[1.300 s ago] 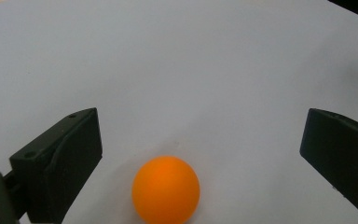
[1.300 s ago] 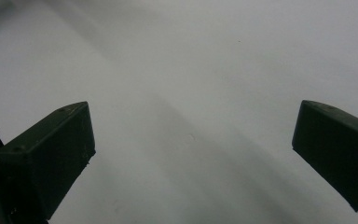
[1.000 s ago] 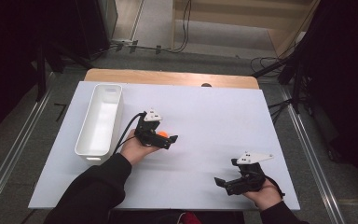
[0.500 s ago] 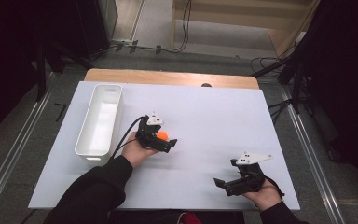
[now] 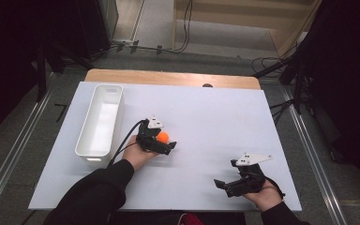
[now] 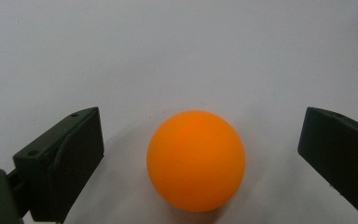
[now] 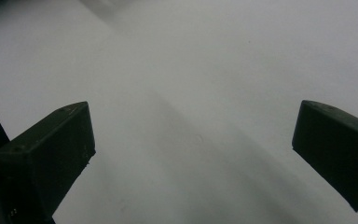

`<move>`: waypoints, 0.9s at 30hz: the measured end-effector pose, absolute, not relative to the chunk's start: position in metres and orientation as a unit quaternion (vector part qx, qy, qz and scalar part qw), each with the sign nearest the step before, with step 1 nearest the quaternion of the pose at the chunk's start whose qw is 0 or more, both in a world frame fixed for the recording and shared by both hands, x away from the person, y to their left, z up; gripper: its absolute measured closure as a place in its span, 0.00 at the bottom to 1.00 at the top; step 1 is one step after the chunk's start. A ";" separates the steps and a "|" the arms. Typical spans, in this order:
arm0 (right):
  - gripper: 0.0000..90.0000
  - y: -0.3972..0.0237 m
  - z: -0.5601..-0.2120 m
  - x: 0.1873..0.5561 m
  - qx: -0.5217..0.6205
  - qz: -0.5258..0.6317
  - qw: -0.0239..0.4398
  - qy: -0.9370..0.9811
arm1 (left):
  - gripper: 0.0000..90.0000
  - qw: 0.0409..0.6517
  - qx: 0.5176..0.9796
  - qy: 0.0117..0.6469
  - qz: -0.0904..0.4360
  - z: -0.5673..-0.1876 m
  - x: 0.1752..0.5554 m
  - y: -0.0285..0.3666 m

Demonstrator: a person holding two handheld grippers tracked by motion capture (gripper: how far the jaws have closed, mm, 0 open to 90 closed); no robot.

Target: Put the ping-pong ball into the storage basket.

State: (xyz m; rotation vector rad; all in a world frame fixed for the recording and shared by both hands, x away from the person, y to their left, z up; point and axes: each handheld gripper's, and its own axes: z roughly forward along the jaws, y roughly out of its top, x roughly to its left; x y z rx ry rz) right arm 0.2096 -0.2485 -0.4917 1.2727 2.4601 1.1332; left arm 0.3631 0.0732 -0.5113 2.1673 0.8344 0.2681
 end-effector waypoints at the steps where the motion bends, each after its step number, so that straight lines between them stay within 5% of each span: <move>1: 0.00 -0.249 -0.492 0.210 0.424 0.377 0.075 0.820 | 0.01 0.388 0.855 0.328 0.106 -0.511 0.363 0.073; 10: 0.00 -0.249 -0.492 0.208 0.425 0.375 0.078 0.820 | 0.09 0.376 0.860 0.324 0.121 -0.513 0.361 0.070; 27: 0.00 -0.249 -0.492 0.208 0.424 0.371 0.081 0.822 | 0.41 0.365 0.859 0.325 0.151 -0.513 0.356 0.067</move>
